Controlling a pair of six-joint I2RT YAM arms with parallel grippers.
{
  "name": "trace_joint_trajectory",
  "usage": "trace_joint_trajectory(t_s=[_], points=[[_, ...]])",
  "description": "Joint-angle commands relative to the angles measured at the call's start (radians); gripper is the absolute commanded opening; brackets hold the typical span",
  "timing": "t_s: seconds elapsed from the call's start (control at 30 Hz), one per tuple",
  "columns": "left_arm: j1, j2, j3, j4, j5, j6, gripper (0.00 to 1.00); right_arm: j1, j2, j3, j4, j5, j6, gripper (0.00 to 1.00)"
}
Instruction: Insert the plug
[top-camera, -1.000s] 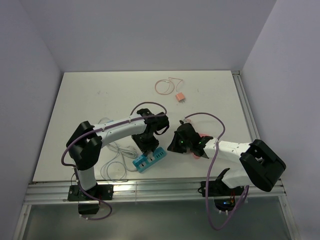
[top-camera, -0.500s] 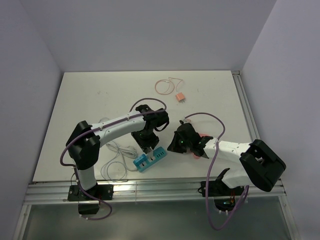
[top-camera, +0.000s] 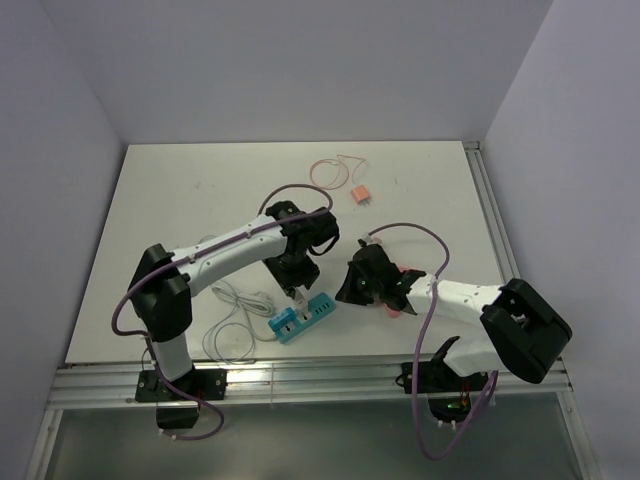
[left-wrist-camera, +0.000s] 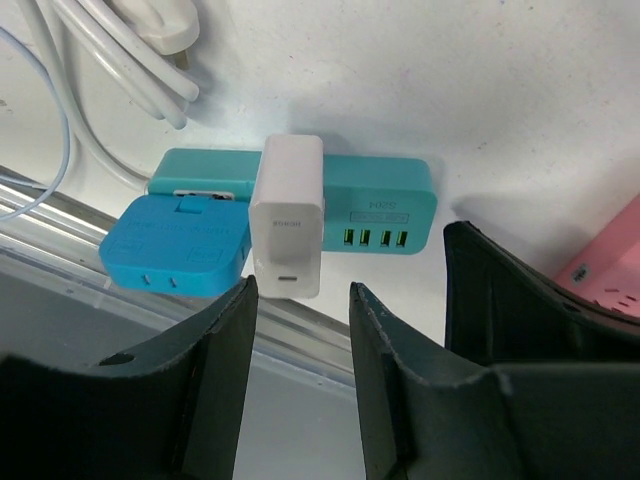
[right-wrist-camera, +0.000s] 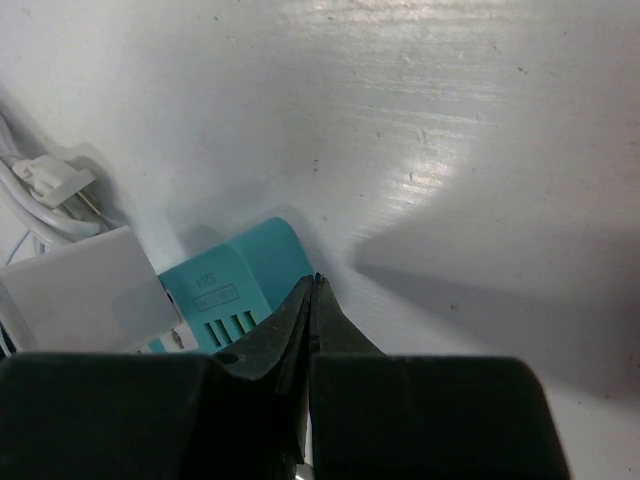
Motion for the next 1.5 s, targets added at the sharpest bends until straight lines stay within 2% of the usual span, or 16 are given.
trace_joint_trajectory(t_s=[0.0, 0.13, 0.2, 0.27, 0.3, 0.37, 0.4, 0.5, 0.53, 0.57, 1.03, 1.2, 1.47], points=[[0.003, -0.1, 0.037, -0.043, -0.039, 0.011, 0.47, -0.004, -0.03, 0.065, -0.034, 0.04, -0.034, 0.0], [-0.004, -0.167, 0.038, -0.048, -0.081, 0.049, 0.47, -0.004, -0.051, 0.096, -0.08, 0.046, -0.062, 0.06], [-0.009, -0.222, 0.031, -0.048, -0.105, 0.072, 0.47, -0.004, -0.065, 0.088, -0.085, 0.027, -0.072, 0.15], [-0.014, -0.296, 0.011, -0.01, -0.156, 0.148, 0.47, -0.002, -0.103, 0.064, -0.086, -0.005, -0.068, 0.31], [-0.018, -0.324, 0.002, -0.002, -0.179, 0.167, 0.47, -0.002, -0.12, 0.054, -0.086, -0.014, -0.062, 0.44], [-0.029, -0.427, -0.043, 0.08, -0.242, 0.24, 0.47, 0.003, -0.166, 0.039, -0.095, -0.043, -0.042, 0.54], [-0.03, -0.466, -0.063, 0.127, -0.248, 0.273, 0.48, 0.004, -0.186, 0.039, -0.107, -0.051, -0.034, 0.54], [-0.03, -0.609, -0.159, 0.285, -0.248, 0.383, 0.64, 0.021, -0.204, 0.037, -0.106, -0.103, 0.003, 0.59], [-0.029, -0.637, -0.194, 0.311, -0.246, 0.424, 0.88, 0.032, -0.203, 0.033, -0.094, -0.111, 0.035, 0.59], [-0.029, -0.679, -0.204, 0.329, -0.255, 0.435, 0.91, 0.035, -0.197, 0.03, -0.082, -0.118, 0.05, 0.59], [-0.029, -0.812, -0.182, 0.392, -0.251, 0.627, 0.91, 0.151, -0.083, 0.007, -0.04, 0.023, 0.3, 0.58], [-0.029, -0.836, -0.195, 0.417, -0.216, 0.647, 0.91, 0.174, 0.038, 0.048, -0.026, 0.044, 0.325, 0.56], [-0.029, -0.848, -0.161, 0.402, -0.213, 0.667, 0.9, 0.202, 0.151, 0.097, 0.0, 0.052, 0.346, 0.47]])
